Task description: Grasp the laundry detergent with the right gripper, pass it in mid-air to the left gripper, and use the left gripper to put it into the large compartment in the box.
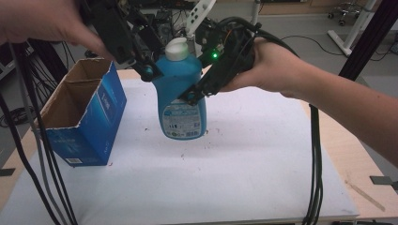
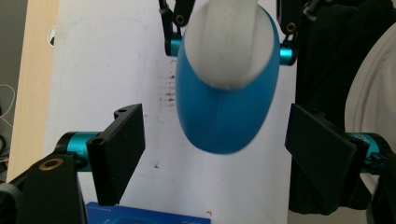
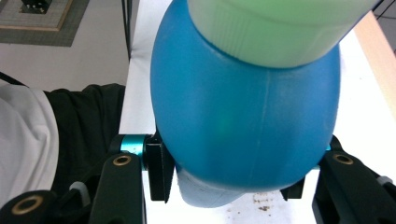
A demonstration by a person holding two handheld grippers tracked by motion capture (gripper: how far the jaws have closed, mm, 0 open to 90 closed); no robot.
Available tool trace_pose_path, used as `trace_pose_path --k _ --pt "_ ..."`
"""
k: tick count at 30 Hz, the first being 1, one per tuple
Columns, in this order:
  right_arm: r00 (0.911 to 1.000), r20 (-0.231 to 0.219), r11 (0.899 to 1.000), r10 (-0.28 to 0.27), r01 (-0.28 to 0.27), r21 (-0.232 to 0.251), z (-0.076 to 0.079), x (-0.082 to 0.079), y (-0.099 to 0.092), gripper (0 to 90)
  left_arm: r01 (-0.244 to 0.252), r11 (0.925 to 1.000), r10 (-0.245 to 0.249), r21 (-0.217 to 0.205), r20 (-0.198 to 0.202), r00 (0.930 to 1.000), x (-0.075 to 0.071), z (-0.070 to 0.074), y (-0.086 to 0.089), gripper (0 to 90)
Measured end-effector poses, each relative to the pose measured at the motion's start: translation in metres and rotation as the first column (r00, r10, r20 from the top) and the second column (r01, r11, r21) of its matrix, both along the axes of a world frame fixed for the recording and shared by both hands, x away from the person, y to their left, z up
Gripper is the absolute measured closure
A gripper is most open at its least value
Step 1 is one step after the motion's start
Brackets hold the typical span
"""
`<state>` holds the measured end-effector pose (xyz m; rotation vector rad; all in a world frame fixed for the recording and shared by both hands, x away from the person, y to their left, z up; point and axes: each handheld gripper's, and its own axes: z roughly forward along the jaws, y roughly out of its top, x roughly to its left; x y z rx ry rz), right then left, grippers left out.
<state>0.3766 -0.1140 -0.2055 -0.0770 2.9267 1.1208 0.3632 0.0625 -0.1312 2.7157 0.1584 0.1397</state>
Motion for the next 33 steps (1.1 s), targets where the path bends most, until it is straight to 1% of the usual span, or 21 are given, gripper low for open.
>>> trace_pose_path --k 2,5,6,8,11,14,18,22,25,27,30,31,33 --pt "1.0000 0.002 1.000 0.005 -0.005 -0.007 0.000 -0.001 0.002 48.3 0.009 0.9999 -0.009 0.006 -0.006 0.9999 0.000 -0.001 -0.003 20.4" --pt "1.0000 0.008 1.000 0.005 -0.005 -0.011 0.000 -0.002 0.004 48.2 0.015 0.9999 -0.015 -0.001 -0.020 0.9997 -0.001 -0.003 -0.008 20.4" --pt "1.0000 0.007 1.000 0.004 -0.004 -0.009 -0.001 -0.001 0.004 48.2 0.020 0.9998 -0.019 0.002 -0.018 0.9996 -0.001 -0.003 -0.009 20.3" --pt "1.0000 0.005 1.000 -0.004 0.004 -0.010 0.000 -0.001 0.004 48.3 0.006 1.0000 -0.006 0.005 -0.022 0.9997 0.000 -0.004 -0.013 20.4" --pt "1.0000 0.002 1.000 -0.006 0.006 -0.011 0.000 0.000 0.004 48.2 0.008 1.0000 -0.008 -0.001 -0.029 0.9995 0.001 -0.006 -0.016 20.4" --pt "1.0000 0.000 1.000 -0.005 0.005 -0.015 0.000 0.001 0.003 48.2 0.028 0.9996 -0.028 0.004 -0.023 0.9993 0.001 -0.006 -0.018 20.4" --pt "0.9999 0.006 1.000 -0.012 0.012 -0.019 0.000 0.001 0.003 48.2 0.034 0.9994 -0.034 0.007 -0.022 0.9992 0.001 -0.008 -0.022 20.3" --pt "0.9999 0.007 1.000 -0.015 0.015 -0.018 0.000 0.003 0.002 48.1 0.024 0.9997 -0.024 0.000 -0.033 0.9992 0.001 -0.008 -0.023 20.3" --pt "0.9998 0.007 1.000 -0.019 0.020 -0.017 0.001 0.003 0.001 48.1 0.017 0.9998 -0.018 -0.002 -0.028 0.9994 0.002 -0.008 -0.023 20.4" --pt "0.9997 -0.002 1.000 -0.024 0.024 -0.015 0.000 0.003 0.001 48.1 0.023 0.9997 -0.022 0.007 -0.030 0.9993 0.003 -0.007 -0.023 20.4" --pt "0.9997 0.009 1.000 -0.021 0.021 -0.019 0.000 0.003 0.001 48.1 0.020 0.9997 -0.020 0.012 -0.024 0.9995 0.003 -0.008 -0.024 20.8" --pt "0.9996 -0.001 1.000 -0.027 0.027 -0.016 0.000 0.003 0.001 48.1 0.016 0.9999 -0.015 0.006 -0.027 0.9995 0.002 -0.009 -0.024 20.9" --pt "0.9996 -0.003 1.000 -0.028 0.028 -0.013 0.001 0.003 0.001 48.1 0.011 0.9999 -0.011 0.006 -0.024 0.9997 0.002 -0.009 -0.025 22.5"
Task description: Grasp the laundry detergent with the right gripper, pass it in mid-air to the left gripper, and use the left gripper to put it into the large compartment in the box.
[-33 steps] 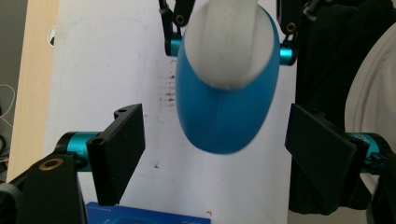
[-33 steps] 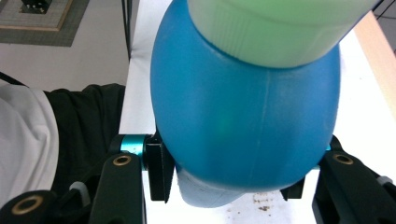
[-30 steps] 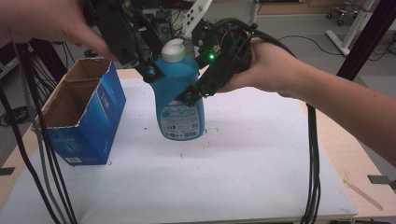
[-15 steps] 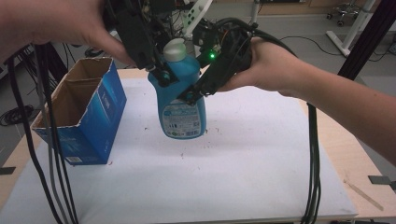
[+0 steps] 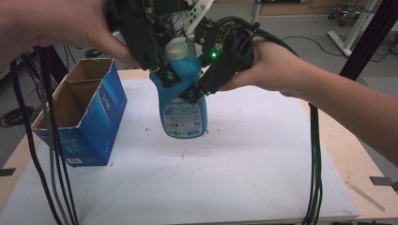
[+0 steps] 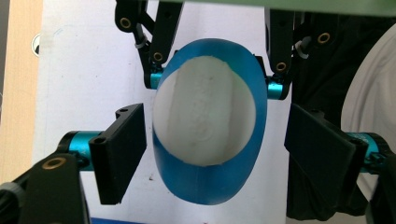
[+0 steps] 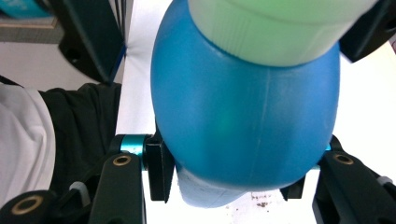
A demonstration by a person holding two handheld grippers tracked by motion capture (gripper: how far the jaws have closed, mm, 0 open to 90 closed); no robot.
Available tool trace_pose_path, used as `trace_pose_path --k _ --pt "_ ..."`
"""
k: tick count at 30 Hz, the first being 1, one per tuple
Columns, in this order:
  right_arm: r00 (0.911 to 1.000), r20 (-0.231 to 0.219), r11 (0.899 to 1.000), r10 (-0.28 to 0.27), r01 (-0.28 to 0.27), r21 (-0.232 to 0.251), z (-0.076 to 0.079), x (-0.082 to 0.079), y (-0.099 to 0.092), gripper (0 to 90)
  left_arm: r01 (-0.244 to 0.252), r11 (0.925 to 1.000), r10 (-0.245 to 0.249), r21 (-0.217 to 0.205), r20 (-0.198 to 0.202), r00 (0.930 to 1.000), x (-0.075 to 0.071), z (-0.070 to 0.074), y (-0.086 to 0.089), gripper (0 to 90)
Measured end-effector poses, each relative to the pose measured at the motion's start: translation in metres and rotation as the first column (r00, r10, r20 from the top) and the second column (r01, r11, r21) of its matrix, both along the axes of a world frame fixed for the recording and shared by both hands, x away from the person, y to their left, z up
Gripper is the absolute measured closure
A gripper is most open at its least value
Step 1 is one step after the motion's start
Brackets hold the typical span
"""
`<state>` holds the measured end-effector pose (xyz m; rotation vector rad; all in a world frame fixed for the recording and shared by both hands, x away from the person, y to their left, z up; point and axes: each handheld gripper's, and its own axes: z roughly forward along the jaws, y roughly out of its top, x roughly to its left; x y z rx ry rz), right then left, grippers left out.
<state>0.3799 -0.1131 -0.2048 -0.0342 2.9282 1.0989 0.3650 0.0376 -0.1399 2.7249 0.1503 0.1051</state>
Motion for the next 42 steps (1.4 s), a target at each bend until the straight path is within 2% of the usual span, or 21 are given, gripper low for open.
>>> trace_pose_path --k 11,15,17,25,42 --pt "1.0000 -0.005 1.000 -0.008 0.008 0.001 0.0000 0.0006 -0.0005 48.1 -0.001 1.0000 0.001 -0.003 0.004 1.0000 0.0011 0.0004 0.0005 27.2" --pt "1.0000 0.005 1.000 0.001 -0.001 0.004 0.0002 0.0016 -0.0009 48.1 0.003 1.0000 -0.003 0.002 0.009 1.0000 0.0018 0.0014 0.0009 29.1" --pt "1.0000 -0.005 1.000 -0.004 0.004 0.001 0.0002 0.0004 -0.0008 48.1 0.006 1.0000 -0.006 0.004 0.007 1.0000 0.0026 0.0015 0.0011 29.2" --pt "1.0000 0.001 1.000 0.001 -0.001 0.002 0.0002 -0.0005 -0.0002 48.1 -0.001 0.9999 0.002 0.015 -0.003 1.0000 0.0015 -0.0003 -0.0012 30.0" --pt "0.9999 0.006 1.000 0.008 -0.008 0.008 0.0004 -0.0012 -0.0001 48.1 0.002 0.9996 -0.003 0.029 0.003 1.0000 0.0015 -0.0017 -0.0031 33.1"
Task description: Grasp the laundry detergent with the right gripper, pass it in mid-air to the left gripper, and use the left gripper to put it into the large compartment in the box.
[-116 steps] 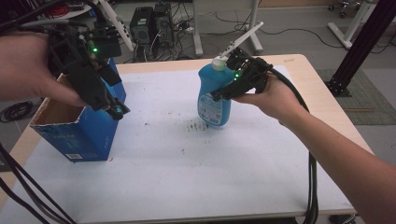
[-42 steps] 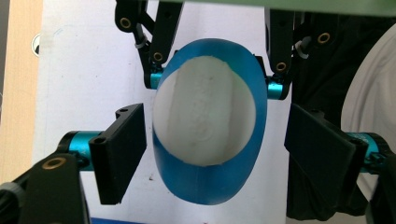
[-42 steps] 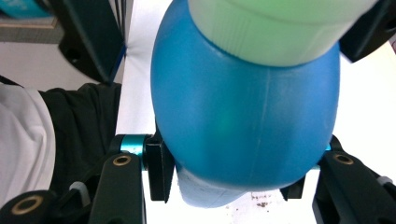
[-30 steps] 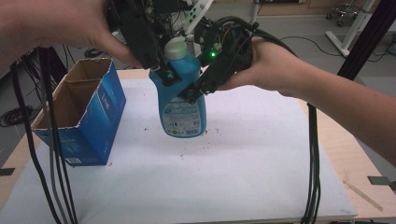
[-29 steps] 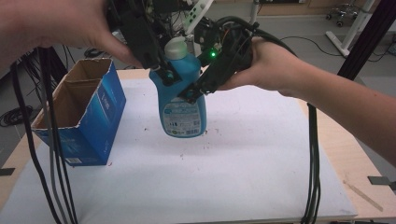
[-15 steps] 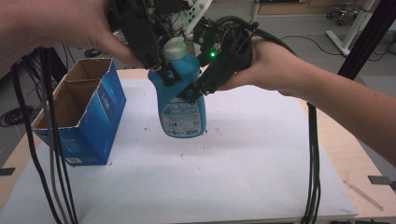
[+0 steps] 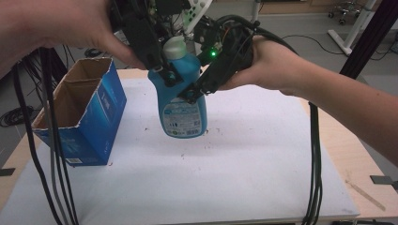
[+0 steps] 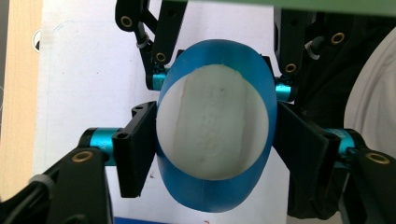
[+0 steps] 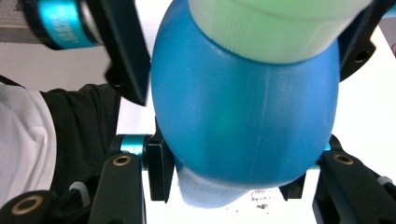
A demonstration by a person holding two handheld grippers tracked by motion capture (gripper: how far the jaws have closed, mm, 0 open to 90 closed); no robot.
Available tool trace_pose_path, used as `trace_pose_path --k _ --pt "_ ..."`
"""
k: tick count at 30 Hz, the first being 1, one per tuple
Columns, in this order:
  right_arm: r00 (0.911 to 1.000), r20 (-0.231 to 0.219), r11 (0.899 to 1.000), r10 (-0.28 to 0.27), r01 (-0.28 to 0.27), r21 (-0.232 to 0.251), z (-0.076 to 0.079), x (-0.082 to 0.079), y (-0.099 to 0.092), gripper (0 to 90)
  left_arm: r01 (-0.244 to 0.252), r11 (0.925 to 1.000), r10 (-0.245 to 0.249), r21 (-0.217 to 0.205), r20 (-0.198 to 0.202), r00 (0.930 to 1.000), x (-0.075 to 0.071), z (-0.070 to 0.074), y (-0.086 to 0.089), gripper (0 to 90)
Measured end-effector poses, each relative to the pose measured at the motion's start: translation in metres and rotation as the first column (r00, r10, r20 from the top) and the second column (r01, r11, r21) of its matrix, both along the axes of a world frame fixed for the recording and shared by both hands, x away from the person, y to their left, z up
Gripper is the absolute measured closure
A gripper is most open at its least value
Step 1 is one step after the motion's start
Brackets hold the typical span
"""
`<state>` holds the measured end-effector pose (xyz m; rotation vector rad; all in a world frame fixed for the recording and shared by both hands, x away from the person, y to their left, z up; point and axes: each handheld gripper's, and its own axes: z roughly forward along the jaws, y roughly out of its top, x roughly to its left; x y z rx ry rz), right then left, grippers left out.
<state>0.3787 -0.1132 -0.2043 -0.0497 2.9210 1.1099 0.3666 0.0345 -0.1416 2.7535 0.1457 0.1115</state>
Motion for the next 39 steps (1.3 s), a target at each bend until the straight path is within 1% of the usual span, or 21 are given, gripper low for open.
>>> trace_pose_path --k 3,7,13,15,18,21,24,26,27,28,29,31,32,33,35,36,38,39 --pt "1.0000 -0.002 1.000 0.001 -0.001 -0.006 0.000 -0.001 0.000 48.1 -0.002 1.0000 0.002 0.003 0.002 1.0000 0.000 0.000 0.000 33.1" --pt "1.0000 0.003 1.000 0.004 -0.004 0.001 0.000 -0.001 0.000 48.1 -0.004 0.9999 0.004 0.012 0.002 1.0000 -0.001 -0.002 0.000 33.1" --pt "1.0000 0.003 1.000 0.001 -0.001 -0.001 0.000 -0.001 0.001 48.1 -0.008 0.9999 0.008 0.013 0.005 1.0000 -0.001 -0.002 0.000 33.1" --pt "1.0000 0.002 1.000 0.002 -0.002 0.001 0.000 -0.001 0.001 48.1 -0.008 0.9999 0.008 0.013 0.004 1.0000 -0.001 -0.003 0.000 35.3" --pt "1.0000 0.001 1.000 0.001 -0.001 -0.001 0.000 -0.002 0.001 48.1 -0.009 0.9998 0.009 0.017 0.006 0.9999 0.000 -0.003 0.001 35.2" --pt "1.0000 0.004 1.000 0.000 0.000 -0.004 0.000 -0.001 0.002 48.1 -0.026 0.9996 0.026 0.005 0.007 0.9996 -0.001 -0.004 0.001 35.3" --pt "1.0000 0.009 1.000 -0.002 0.002 -0.008 0.000 -0.002 0.002 48.1 -0.015 0.9997 0.015 0.017 0.010 0.9998 0.000 -0.004 0.001 36.5" --pt "1.0000 0.006 1.000 -0.002 0.002 -0.010 0.000 -0.002 0.002 48.1 -0.037 0.9993 0.037 -0.005 0.006 0.9993 -0.002 -0.006 0.000 36.6" --pt "0.9999 0.007 1.000 -0.007 0.007 -0.013 0.000 -0.002 0.002 48.1 -0.213 0.9583 0.206 -0.190 -0.057 0.9768 -0.015 -0.018 -0.007 36.6" --pt "0.9999 0.008 1.000 -0.010 0.010 -0.015 0.000 -0.003 0.002 48.1 -0.187 0.9688 0.182 -0.163 -0.046 0.9823 -0.014 -0.017 -0.006 36.6" --pt "0.9999 0.010 1.000 -0.011 0.011 -0.016 0.000 -0.003 0.002 48.0 -0.094 0.9936 0.094 -0.062 0.001 0.9956 -0.007 -0.011 -0.002 36.7" --pt "0.9998 0.011 1.000 -0.014 0.014 -0.018 -0.001 -0.003 0.002 48.0 -0.084 0.9952 0.084 -0.051 0.009 0.9964 -0.006 -0.010 -0.002 36.8" --pt "0.9997 0.012 0.999 -0.019 0.020 -0.026 0.000 -0.004 0.002 48.0 -0.081 0.9954 0.082 -0.050 0.011 0.9966 -0.007 -0.011 -0.002 37.1" --pt "0.9997 0.024 1.000 -0.007 0.008 -0.018 -0.001 -0.003 0.003 47.9 -0.077 0.9959 0.078 -0.047 0.014 0.9969 -0.007 -0.011 -0.002 37.2" --pt "0.9997 0.021 1.000 -0.010 0.011 -0.023 -0.002 -0.003 0.003 47.7 -0.071 0.9963 0.072 -0.049 0.019 0.9972 -0.007 -0.012 -0.002 37.5" --pt "0.9997 0.019 1.000 -0.012 0.012 -0.025 -0.002 -0.004 0.003 47.6 -0.008 0.9999 0.008 0.012 0.029 0.9996 -0.003 -0.007 0.000 37.6" --pt "0.9997 0.022 1.000 -0.007 0.007 -0.026 -0.002 -0.003 0.002 47.6 -0.008 0.9999 0.008 0.012 0.029 0.9996 -0.003 -0.007 0.000 37.7" --pt "0.9997 0.022 1.000 -0.007 0.007 -0.026 -0.002 -0.003 0.002 47.2 -0.007 1.0000 0.007 0.001 0.034 0.9994 -0.002 -0.007 0.001 37.7"
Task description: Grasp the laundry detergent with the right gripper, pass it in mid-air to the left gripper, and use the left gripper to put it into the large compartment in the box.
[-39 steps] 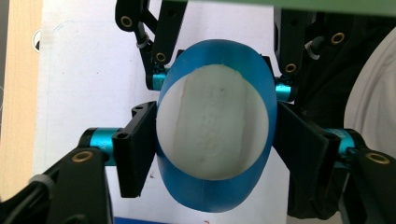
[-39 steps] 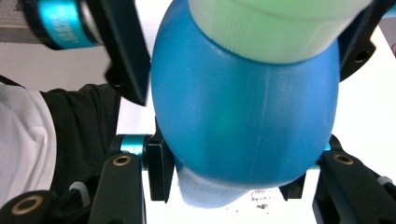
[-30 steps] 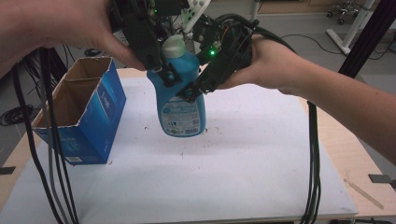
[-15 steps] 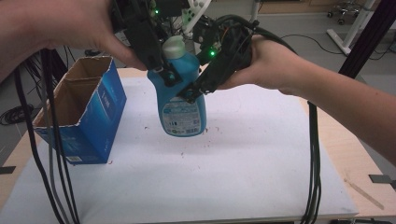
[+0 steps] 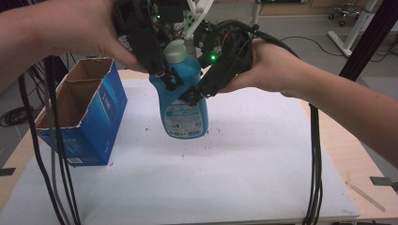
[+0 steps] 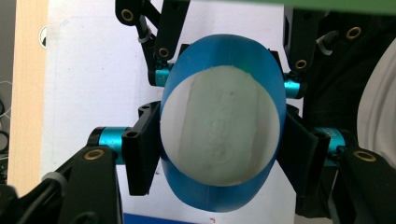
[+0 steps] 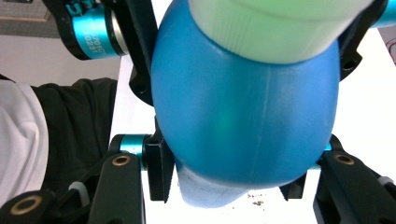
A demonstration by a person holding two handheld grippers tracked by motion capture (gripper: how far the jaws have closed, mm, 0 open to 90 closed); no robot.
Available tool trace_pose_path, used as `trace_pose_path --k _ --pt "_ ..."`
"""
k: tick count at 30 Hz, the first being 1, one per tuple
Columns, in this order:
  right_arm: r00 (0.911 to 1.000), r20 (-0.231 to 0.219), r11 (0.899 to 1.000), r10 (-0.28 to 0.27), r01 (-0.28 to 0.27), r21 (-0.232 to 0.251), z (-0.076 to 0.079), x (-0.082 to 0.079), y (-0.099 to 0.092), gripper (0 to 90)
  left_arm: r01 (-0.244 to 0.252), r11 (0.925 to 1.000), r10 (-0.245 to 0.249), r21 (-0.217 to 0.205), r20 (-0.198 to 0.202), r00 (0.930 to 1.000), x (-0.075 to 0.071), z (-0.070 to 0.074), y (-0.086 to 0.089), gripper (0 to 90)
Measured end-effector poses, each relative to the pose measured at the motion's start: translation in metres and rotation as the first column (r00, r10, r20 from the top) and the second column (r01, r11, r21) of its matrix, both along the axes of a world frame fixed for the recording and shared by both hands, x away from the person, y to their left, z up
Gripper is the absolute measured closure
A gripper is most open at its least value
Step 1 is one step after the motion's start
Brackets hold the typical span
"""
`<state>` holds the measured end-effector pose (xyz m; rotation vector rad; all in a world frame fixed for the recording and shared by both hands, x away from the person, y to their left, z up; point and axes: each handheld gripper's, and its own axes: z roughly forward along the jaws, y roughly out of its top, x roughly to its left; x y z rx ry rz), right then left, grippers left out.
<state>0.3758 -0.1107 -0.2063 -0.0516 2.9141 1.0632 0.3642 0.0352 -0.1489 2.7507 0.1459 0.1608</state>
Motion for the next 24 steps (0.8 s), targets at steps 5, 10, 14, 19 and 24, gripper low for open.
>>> trace_pose_path --k 5,10,14,19,24 --pt "0.9999 -0.005 1.000 0.013 -0.013 0.004 -0.001 0.002 -0.001 43.6 -0.005 1.0000 0.005 0.004 -0.006 1.0000 0.001 -0.001 0.000 38.0" --pt "0.9996 -0.025 1.000 0.012 -0.012 0.003 -0.002 0.003 -0.002 21.9 -0.013 0.9999 0.013 0.010 -0.008 0.9999 0.003 -0.001 0.002 38.1" --pt "0.9990 -0.045 1.000 -0.005 0.005 0.004 -0.001 0.007 -0.007 21.1 -0.023 0.9996 0.023 0.019 -0.014 0.9996 0.004 0.000 0.005 38.1" --pt "0.9942 -0.043 0.995 -0.099 0.098 -0.020 -0.002 0.018 -0.021 12.5 -0.056 0.9984 0.056 0.012 -0.018 0.9983 0.005 0.003 0.015 38.0" --pt "0.9861 -0.032 0.986 -0.163 0.161 -0.053 -0.004 0.028 -0.043 12.5 -0.105 0.9945 0.105 0.001 -0.014 0.9944 0.008 0.009 0.028 38.1"
